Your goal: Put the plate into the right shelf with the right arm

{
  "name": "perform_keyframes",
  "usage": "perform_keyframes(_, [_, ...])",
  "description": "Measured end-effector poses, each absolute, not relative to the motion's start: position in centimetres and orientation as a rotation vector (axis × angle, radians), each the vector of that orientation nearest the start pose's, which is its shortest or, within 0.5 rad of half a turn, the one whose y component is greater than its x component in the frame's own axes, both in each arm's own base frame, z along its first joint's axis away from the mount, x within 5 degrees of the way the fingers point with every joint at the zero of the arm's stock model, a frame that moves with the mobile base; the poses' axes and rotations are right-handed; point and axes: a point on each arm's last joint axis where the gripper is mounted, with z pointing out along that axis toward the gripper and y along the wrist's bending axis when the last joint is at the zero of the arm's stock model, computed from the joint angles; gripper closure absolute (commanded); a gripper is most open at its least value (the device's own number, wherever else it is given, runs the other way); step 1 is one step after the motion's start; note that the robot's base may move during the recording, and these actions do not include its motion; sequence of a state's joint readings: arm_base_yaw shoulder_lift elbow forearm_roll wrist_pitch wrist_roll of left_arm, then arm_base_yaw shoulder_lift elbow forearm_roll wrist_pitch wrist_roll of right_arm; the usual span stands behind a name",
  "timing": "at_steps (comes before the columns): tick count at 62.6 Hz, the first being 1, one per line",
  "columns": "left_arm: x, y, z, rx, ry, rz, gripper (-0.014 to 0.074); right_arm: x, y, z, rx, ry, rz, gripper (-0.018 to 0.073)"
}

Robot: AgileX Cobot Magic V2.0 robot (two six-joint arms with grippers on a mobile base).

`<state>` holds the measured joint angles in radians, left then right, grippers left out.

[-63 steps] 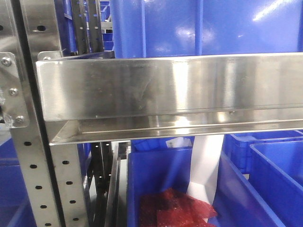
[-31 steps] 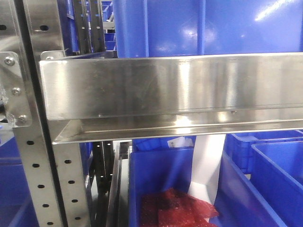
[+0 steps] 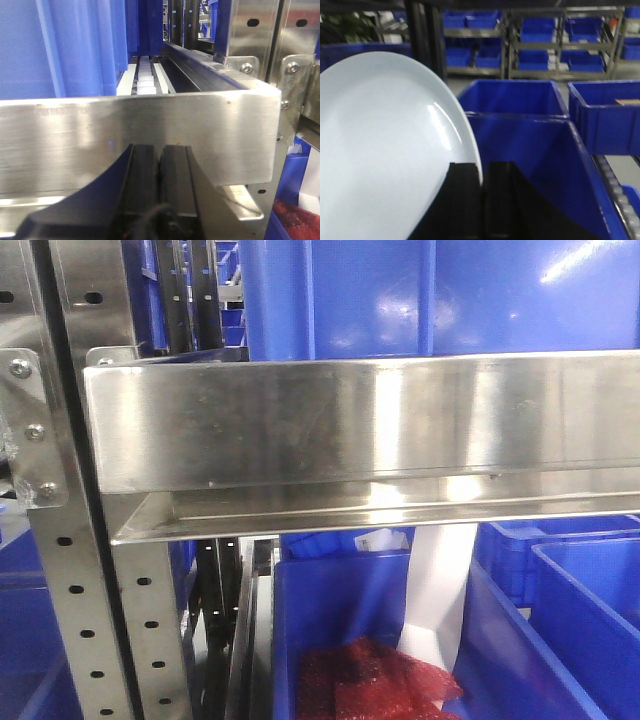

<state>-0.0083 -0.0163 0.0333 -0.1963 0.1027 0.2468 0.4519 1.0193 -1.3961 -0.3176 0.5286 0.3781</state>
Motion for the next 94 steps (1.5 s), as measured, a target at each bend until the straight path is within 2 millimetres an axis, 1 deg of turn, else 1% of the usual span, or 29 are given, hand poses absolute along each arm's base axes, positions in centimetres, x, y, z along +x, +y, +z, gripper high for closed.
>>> perform_keyframes(8, [5.7, -0.2, 19.4, 0.063, 1.600, 0.018, 0.0643, 20.8, 7.3, 51.5, -0.123, 1.672, 0.241, 0.0494])
perform_keyframes(14, [5.7, -0.2, 19.4, 0.063, 1.600, 0.018, 0.0643, 23.2, 6.9, 51.6, -0.087, 1.698, 0.184, 0.0494])
perform_keyframes(18, [5.7, -0.2, 19.4, 0.063, 1.600, 0.018, 0.0643, 25.0, 6.7, 51.0, -0.074, 1.724, 0.146, 0.0494])
perform_keyframes(25, [5.7, -0.2, 19.4, 0.063, 1.600, 0.018, 0.0643, 28.0, 6.8, 49.3, -0.070, 1.778, 0.101, 0.0494])
perform_keyframes(30, [5.7, -0.2, 19.4, 0.063, 1.600, 0.018, 0.0643, 30.7, 7.3, 47.2, -0.079, 1.839, 0.078, 0.0494])
perform_keyframes(36, [5.7, -0.2, 19.4, 0.063, 1.600, 0.018, 0.0643, 32.9, 8.0, 45.1, -0.093, 1.892, 0.069, 0.0492])
perform_keyframes(39, [5.7, -0.2, 19.4, 0.063, 1.600, 0.018, 0.0643, 34.1, 8.3, 43.8, -0.101, 1.926, 0.062, 0.0491])
perform_keyframes(48, [5.7, -0.2, 19.4, 0.063, 1.600, 0.018, 0.0643, 36.2, 8.9, 41.2, -0.114, 1.993, 0.048, 0.0488])
perform_keyframes(52, [5.7, -0.2, 19.4, 0.063, 1.600, 0.018, 0.0643, 36.6, 9.1, 40.6, -0.117, 2.008, 0.045, 0.0461])
perform_keyframes(56, [5.7, -0.2, 19.4, 0.063, 1.600, 0.018, 0.0643, 36.9, 9.2, 40.3, -0.119, 2.016, 0.043, 0.0405])
perform_keyframes(60, [5.7, -0.2, 19.4, 0.063, 1.600, 0.018, 0.0643, 36.9, 9.2, 40.2, -0.119, 2.019, 0.042, 0.0314])
perform_keyframes(65, [5.7, -0.2, 19.4, 0.063, 1.600, 0.018, 0.0643, 36.9, 9.2, 40.2, -0.120, 2.015, 0.044, 0.0149])
perform_keyframes(66, [5.7, -0.2, 19.4, 0.063, 1.600, 0.018, 0.0643, 37.0, 9.2, 40.2, -0.120, 2.013, 0.045, 0.0137])
perform_keyframes(69, [5.7, -0.2, 19.4, 0.063, 1.600, 0.018, 0.0643, 37.0, 9.2, 40.2, -0.120, 2.013, 0.045, 0.0060])
perform_keyframes(72, [5.7, -0.2, 19.4, 0.063, 1.600, 0.018, 0.0643, 36.9, 9.2, 40.2, -0.120, 2.015, 0.044, 0.0010])
perform_keyframes(75, [5.7, -0.2, 19.4, 0.063, 1.600, 0.018, 0.0643, 36.8, 9.1, 40.3, -0.118, 2.018, 0.042, -0.0006])
perform_keyframes(79, [5.7, -0.2, 19.4, 0.063, 1.600, 0.018, 0.0643, 36.6, 9.0, 40.6, -0.115, 2.016, 0.041, 0.0002])
perform_keyframes(86, [5.7, -0.2, 19.4, 0.063, 1.600, 0.018, 0.0643, 35.3, 8.6, 42.1, -0.105, 1.986, 0.046, 0.0025])
perform_keyframes(90, [5.7, -0.2, 19.4, 0.063, 1.600, 0.018, 0.0643, 34.3, 8.3, 43.3, -0.097, 1.961, 0.050, 0.0065])
perform_keyframes(94, [5.7, -0.2, 19.4, 0.063, 1.600, 0.018, 0.0643, 32.7, 7.8, 44.8, -0.085, 1.930, 0.054, 0.0142])
